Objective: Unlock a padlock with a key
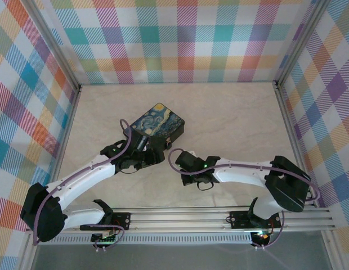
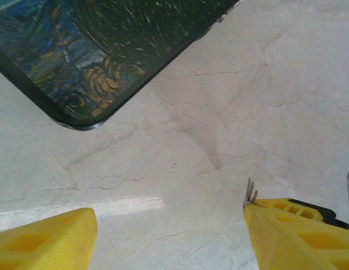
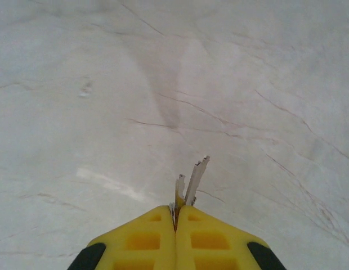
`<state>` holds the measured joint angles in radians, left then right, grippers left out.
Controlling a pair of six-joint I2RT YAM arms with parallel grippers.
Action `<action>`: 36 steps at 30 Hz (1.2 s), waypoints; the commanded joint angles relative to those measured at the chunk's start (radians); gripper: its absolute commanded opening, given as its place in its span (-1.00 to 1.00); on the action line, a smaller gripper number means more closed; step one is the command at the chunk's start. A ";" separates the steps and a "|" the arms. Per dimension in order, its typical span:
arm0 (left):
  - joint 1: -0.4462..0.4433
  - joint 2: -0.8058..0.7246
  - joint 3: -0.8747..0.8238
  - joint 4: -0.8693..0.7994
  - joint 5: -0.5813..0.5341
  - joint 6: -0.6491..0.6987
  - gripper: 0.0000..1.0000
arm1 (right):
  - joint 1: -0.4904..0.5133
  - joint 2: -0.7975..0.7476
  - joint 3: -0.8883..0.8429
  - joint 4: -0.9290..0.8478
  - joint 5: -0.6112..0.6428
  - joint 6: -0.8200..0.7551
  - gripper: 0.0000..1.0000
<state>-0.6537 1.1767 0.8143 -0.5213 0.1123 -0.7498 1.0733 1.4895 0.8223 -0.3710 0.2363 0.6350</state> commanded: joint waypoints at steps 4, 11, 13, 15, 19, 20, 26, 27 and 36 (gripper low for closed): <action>0.018 -0.017 0.013 0.044 0.124 -0.048 0.43 | -0.004 -0.060 -0.023 0.157 -0.106 -0.230 -1.00; 0.055 -0.141 -0.032 0.071 0.074 -0.173 0.42 | -0.051 -0.094 -0.048 0.282 -0.275 -0.287 -1.00; 0.069 -0.157 -0.043 0.128 0.108 -0.211 0.41 | -0.073 -0.106 -0.062 0.322 -0.352 -0.306 -1.00; 0.071 -0.131 -0.029 0.170 0.143 -0.234 0.39 | -0.091 -0.118 -0.077 0.366 -0.412 -0.320 -1.00; 0.078 -0.090 -0.031 0.227 0.209 -0.287 0.37 | -0.154 -0.148 -0.108 0.451 -0.527 -0.318 -1.00; 0.084 -0.099 -0.041 0.233 0.208 -0.304 0.37 | -0.164 -0.153 -0.111 0.466 -0.539 -0.317 -1.00; 0.107 -0.143 -0.119 0.360 0.179 -0.439 0.33 | -0.205 -0.103 -0.046 0.490 -0.619 -0.325 -1.00; 0.110 -0.127 -0.112 0.367 0.194 -0.434 0.33 | -0.208 -0.083 -0.025 0.484 -0.631 -0.326 -1.00; 0.253 -0.070 -0.047 0.318 0.439 -0.155 0.28 | -0.218 0.000 0.106 0.499 -0.681 -0.270 -1.00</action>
<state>-0.4328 1.0924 0.7147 -0.1974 0.4194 -1.0573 0.8631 1.4784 0.8753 0.0910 -0.3954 0.3439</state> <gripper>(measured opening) 0.644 0.044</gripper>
